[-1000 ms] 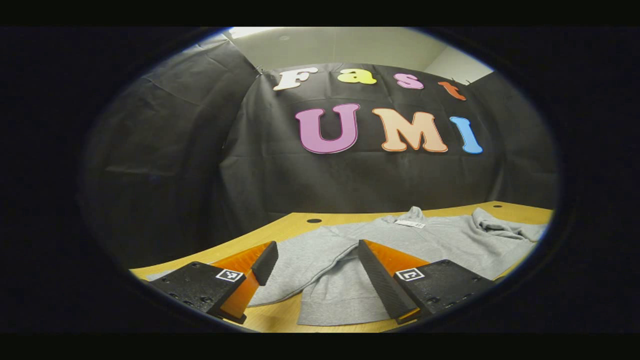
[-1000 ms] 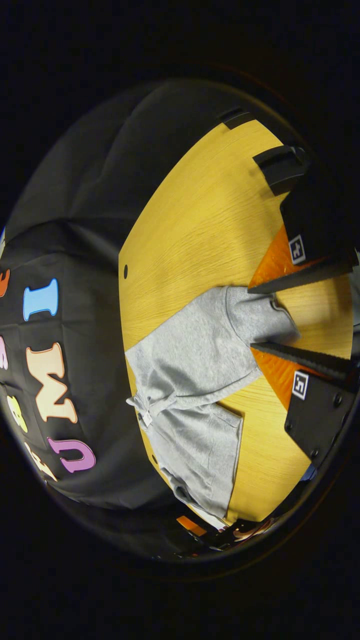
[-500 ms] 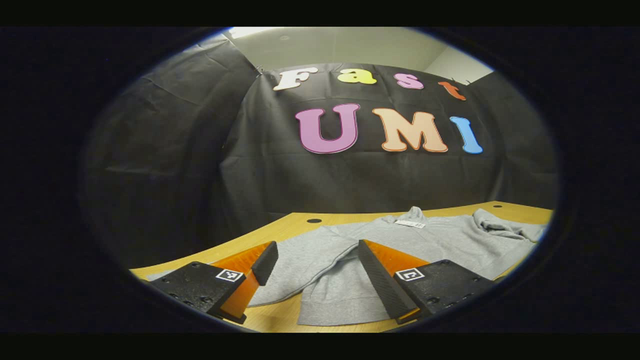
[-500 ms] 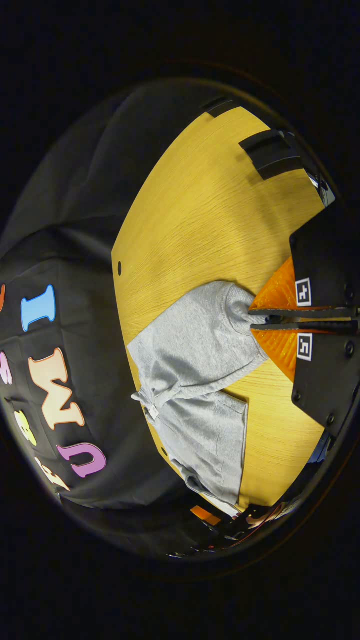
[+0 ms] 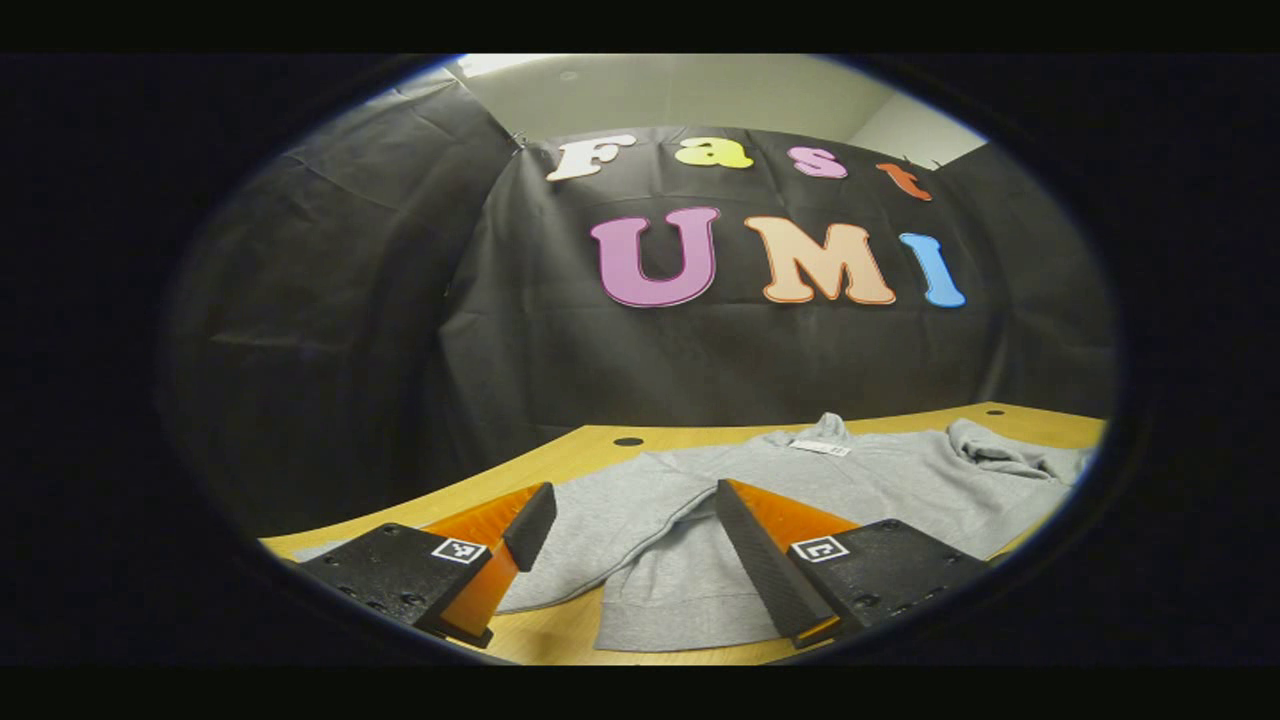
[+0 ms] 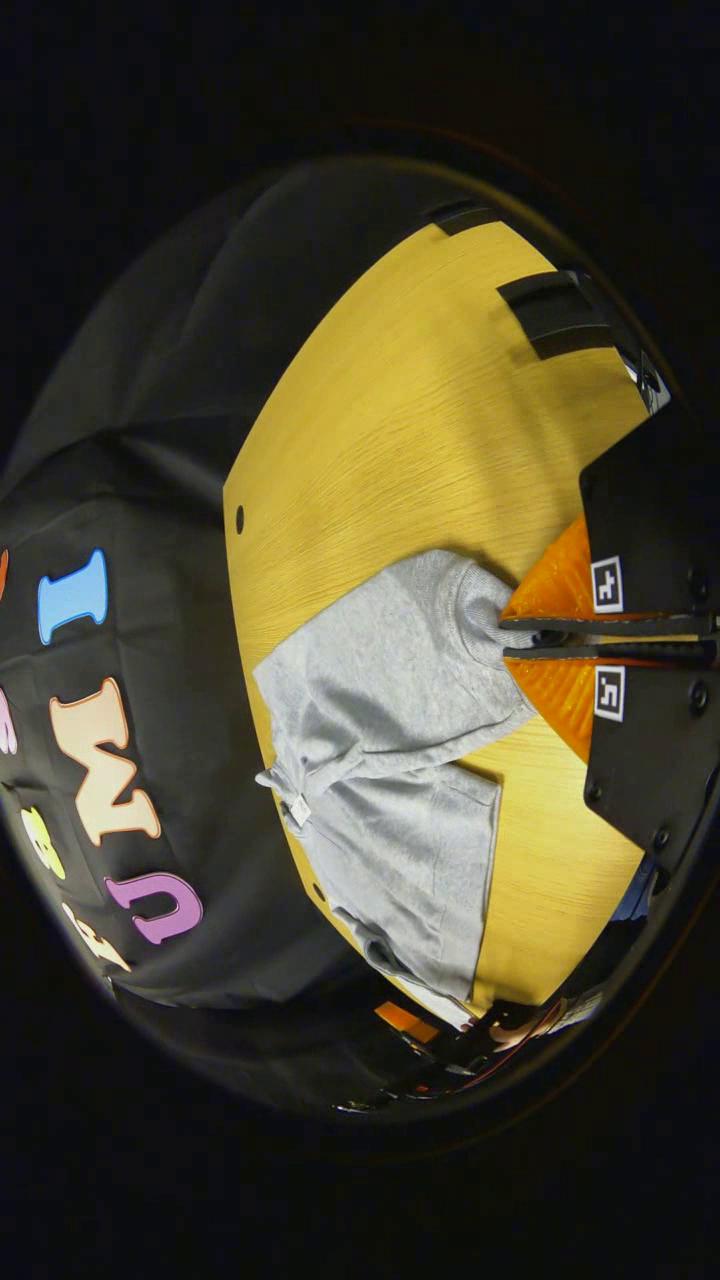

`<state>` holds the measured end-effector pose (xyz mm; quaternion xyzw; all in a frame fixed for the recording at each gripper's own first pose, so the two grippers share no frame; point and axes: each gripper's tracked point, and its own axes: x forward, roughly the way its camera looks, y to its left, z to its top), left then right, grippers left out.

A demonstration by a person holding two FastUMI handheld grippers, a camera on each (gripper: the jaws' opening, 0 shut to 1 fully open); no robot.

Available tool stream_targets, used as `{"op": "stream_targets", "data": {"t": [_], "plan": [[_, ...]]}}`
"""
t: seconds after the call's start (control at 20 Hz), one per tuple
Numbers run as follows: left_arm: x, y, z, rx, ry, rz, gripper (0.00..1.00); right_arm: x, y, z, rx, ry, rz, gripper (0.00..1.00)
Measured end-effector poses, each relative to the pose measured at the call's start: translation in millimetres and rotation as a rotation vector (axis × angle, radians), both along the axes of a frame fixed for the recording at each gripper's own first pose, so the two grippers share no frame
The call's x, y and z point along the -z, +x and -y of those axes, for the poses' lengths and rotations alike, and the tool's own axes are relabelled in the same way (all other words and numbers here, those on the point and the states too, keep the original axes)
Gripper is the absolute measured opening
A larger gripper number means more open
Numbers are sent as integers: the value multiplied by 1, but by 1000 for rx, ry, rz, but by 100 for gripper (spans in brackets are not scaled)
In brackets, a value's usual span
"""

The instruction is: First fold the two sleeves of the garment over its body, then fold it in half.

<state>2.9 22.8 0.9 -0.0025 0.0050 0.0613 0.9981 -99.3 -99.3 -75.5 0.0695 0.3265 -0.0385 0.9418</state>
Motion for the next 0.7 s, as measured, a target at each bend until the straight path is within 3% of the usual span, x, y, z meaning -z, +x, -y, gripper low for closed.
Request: {"op": "stream_targets", "data": {"t": [0.3, 0.7], "plan": [[3, -2, 0, 1, -1, -1, 94, -52, 57, -25, -59, 16, 127, 5], [3, -1, 0, 0, 0, 1, 94, -116, 146, -90, -196, 9, 252, 5]]}}
